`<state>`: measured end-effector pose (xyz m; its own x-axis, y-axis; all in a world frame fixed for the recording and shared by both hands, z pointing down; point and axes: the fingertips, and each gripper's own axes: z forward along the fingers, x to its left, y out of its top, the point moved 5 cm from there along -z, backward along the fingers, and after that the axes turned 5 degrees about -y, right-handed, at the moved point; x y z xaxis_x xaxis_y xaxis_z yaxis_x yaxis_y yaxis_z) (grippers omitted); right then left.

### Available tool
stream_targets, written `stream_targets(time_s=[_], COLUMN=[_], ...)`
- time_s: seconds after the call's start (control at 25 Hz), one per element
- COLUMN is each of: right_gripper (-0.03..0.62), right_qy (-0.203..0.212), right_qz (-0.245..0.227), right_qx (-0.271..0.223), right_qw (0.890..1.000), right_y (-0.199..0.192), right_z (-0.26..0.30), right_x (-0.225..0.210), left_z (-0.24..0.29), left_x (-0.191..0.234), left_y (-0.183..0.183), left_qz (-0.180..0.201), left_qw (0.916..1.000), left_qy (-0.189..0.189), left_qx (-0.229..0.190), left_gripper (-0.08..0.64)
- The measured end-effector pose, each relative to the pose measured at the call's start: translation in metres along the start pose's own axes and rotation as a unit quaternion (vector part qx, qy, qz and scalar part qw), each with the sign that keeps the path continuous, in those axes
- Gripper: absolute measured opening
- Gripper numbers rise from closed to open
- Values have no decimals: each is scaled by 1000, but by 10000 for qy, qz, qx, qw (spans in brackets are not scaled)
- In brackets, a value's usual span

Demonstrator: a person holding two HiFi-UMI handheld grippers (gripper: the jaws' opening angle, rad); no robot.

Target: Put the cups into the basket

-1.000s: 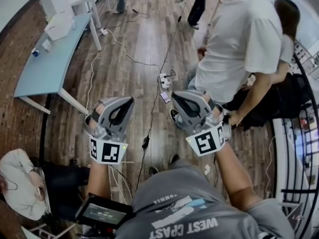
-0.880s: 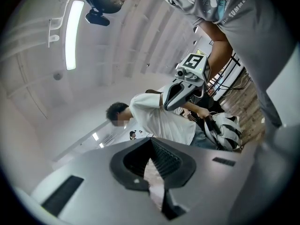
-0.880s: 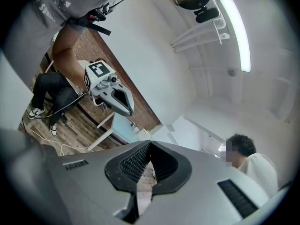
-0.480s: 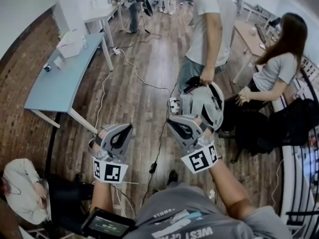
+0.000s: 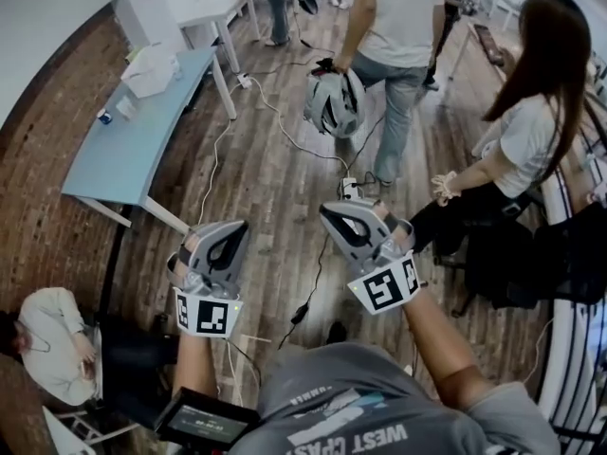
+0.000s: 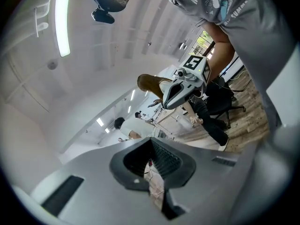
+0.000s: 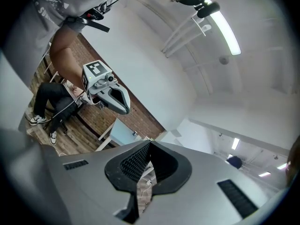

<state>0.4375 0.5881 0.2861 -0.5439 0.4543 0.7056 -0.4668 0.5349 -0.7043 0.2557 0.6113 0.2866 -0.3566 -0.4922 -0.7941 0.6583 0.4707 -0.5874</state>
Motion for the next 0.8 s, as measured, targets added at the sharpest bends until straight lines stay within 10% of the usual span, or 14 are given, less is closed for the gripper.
stream_targets(time_s=[0.8], right_gripper=[6], right_qy=[41], right_qz=[56], right_qx=[191], right_qw=[9998], right_y=[-28], right_z=[140], right_x=[-4], left_z=[32], left_x=[85], left_y=[-116], left_qz=[-103], left_qw=[9999], left_qy=[2], left_qx=[-90], left_gripper=[2])
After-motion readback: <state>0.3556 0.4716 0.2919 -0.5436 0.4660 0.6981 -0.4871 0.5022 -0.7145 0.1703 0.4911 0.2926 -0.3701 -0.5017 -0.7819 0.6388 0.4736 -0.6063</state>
